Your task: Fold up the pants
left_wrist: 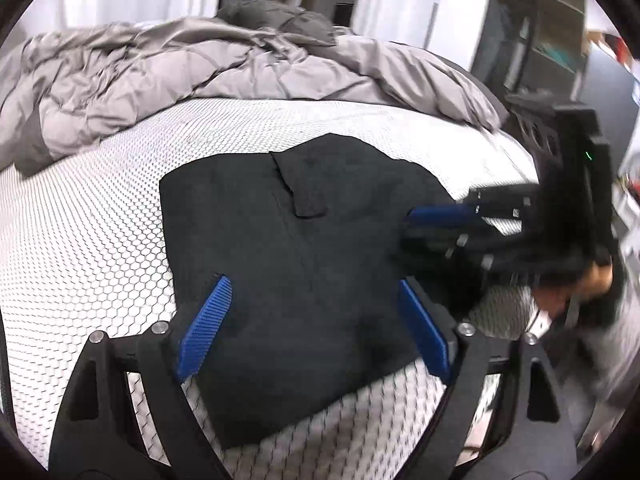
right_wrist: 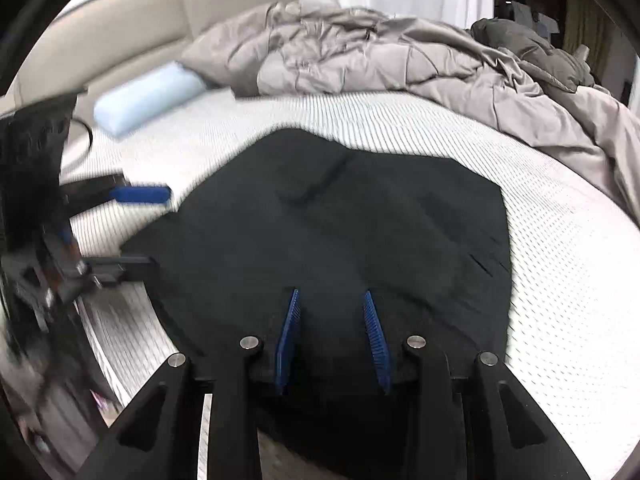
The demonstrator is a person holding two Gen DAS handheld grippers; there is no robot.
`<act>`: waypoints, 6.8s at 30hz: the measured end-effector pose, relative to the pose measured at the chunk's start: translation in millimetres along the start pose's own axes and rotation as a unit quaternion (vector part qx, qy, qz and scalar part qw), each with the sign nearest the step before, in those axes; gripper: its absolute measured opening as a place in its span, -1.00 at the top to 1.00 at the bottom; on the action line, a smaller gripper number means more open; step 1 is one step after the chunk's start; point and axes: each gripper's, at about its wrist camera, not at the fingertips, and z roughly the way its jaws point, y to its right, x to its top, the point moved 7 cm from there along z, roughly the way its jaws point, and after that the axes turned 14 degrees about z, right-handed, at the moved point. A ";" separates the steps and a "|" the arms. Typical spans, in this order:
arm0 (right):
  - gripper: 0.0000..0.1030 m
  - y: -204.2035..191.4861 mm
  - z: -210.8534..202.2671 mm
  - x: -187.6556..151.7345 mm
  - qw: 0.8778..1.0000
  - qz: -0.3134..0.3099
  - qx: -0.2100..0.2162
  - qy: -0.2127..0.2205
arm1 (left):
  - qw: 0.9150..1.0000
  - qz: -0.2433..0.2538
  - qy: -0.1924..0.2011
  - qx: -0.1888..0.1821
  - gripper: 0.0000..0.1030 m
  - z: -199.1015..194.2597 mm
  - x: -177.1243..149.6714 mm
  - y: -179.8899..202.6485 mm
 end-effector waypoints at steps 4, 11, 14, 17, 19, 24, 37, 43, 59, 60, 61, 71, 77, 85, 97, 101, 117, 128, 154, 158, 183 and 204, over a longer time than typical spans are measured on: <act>0.34 -11.4 38.2 -2.2 0.999 -0.014 -0.010 -0.041 | 0.998 -0.011 -0.063 0.014 -0.16 36.4 -13.1 -11.2; 0.34 39.2 9.2 -14.5 0.997 -0.011 -0.068 -0.033 | 0.998 0.010 -0.059 0.019 -0.15 30.8 -27.3 -12.0; 0.34 47.5 -0.7 -13.5 0.999 0.008 -0.040 -0.027 | 0.998 0.019 -0.059 0.031 -0.16 26.1 -30.4 -9.4; 0.33 47.1 -10.8 -11.3 0.999 0.030 -0.015 -0.016 | 0.997 0.016 -0.062 0.035 -0.18 22.9 -28.2 -7.8; 0.32 54.4 -17.4 -1.3 0.997 0.073 0.012 0.001 | 0.997 0.014 -0.063 0.038 -0.18 21.5 -26.9 -7.1; 0.29 67.9 -32.2 13.5 0.991 0.127 0.002 0.041 | 0.996 0.022 -0.068 0.051 -0.21 22.2 -22.6 -2.7; 0.28 33.3 -14.7 31.7 0.996 0.083 -0.012 0.037 | 0.996 0.013 -0.070 0.061 -0.21 51.9 18.4 -12.5; 0.29 9.2 52.1 12.8 0.997 0.024 -0.030 -0.067 | 0.994 0.013 -0.094 0.053 -0.27 66.5 16.0 -34.3; 0.26 4.8 42.2 39.0 0.998 0.021 -0.044 -0.032 | 0.996 0.001 -0.067 0.061 -0.33 54.8 40.2 -55.6; 0.26 2.9 54.1 43.0 0.998 0.019 -0.044 -0.043 | 0.995 0.008 -0.083 0.060 -0.33 66.8 41.1 -55.6; 0.26 2.6 65.0 42.5 0.997 0.017 -0.048 -0.059 | 0.992 0.017 -0.113 0.059 -0.33 81.8 35.9 -56.9; 0.30 43.9 52.5 27.4 0.992 0.011 -0.105 -0.073 | 0.992 0.023 -0.112 0.059 -0.34 78.0 28.6 -62.4; 0.26 15.7 49.5 51.9 0.997 0.032 -0.066 -0.035 | 0.992 0.019 -0.097 0.080 -0.24 76.2 56.8 -68.5; 0.29 48.7 62.6 36.3 0.990 0.012 -0.121 -0.076 | 0.990 0.006 -0.119 0.070 -0.39 95.0 42.0 -81.1; 0.08 110.1 -19.8 17.8 0.987 0.160 0.009 -0.009 | 0.997 -0.054 -0.028 0.041 -0.34 3.0 9.5 -55.9; 0.08 120.6 -3.7 14.2 0.972 0.221 0.070 -0.030 | 0.997 -0.037 -0.064 0.034 -0.33 16.8 -9.1 -41.5; 0.74 95.4 9.1 43.4 0.967 0.234 0.104 -0.004 | 0.995 -0.035 -0.075 0.047 -0.35 23.3 -17.2 -44.3; 0.29 111.9 -10.9 17.6 0.975 0.220 0.035 -0.013 | 0.995 -0.061 -0.065 0.053 -0.35 -0.5 -29.0 -55.1; -0.10 131.0 9.5 -5.1 0.958 0.265 0.103 -0.045 | 0.977 -0.188 -0.083 -0.054 0.21 34.9 -43.6 -82.9; 0.43 139.6 22.1 8.4 0.945 0.299 0.133 -0.029 | 0.980 -0.179 -0.076 -0.052 0.49 40.6 -24.8 -95.0; 0.22 47.3 26.9 -13.9 0.997 -0.010 -0.036 -0.073 | 0.993 0.071 -0.097 0.011 -0.68 77.0 11.9 2.0; 0.16 65.8 18.9 4.2 0.997 -0.006 -0.058 -0.050 | 0.995 0.032 -0.099 0.013 -0.61 73.2 14.9 -53.2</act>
